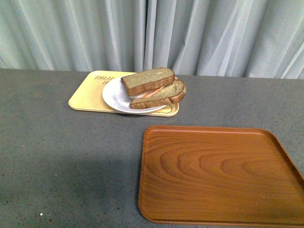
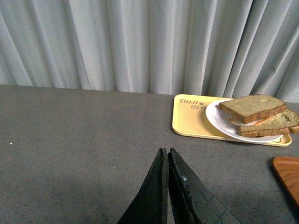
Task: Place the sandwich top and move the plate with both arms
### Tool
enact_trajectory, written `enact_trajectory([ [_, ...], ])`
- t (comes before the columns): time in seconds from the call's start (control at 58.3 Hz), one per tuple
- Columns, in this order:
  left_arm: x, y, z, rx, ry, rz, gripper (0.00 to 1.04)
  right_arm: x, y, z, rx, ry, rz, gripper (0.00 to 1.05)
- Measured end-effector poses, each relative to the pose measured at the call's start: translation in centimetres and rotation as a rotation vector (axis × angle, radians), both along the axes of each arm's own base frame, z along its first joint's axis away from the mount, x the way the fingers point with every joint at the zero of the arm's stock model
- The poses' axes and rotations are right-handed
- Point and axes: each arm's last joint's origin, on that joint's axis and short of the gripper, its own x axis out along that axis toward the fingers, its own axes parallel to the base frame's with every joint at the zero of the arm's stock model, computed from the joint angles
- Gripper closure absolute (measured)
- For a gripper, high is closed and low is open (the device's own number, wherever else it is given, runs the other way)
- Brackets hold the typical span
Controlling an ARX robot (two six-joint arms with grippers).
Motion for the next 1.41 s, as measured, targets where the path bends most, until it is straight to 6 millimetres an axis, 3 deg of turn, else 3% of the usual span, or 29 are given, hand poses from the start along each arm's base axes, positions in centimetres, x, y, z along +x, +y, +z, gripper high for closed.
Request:
enact_trajectory([
  [1.046,-1.8,0.0,-0.5,0.002,0.019,0.000,1.03,0.0,0.0,0.0,0.000,0.000,0.000,0.09],
  [1.251,-1.8,0.0,-0.5,0.002,0.019,0.000,0.69,0.0,0.0,0.0,0.000,0.000,0.000,0.09],
  [1.406,-1.8,0.0,-0.5,0.002,0.019,0.000,0.37,0.0,0.0,0.0,0.000,0.000,0.000,0.09],
])
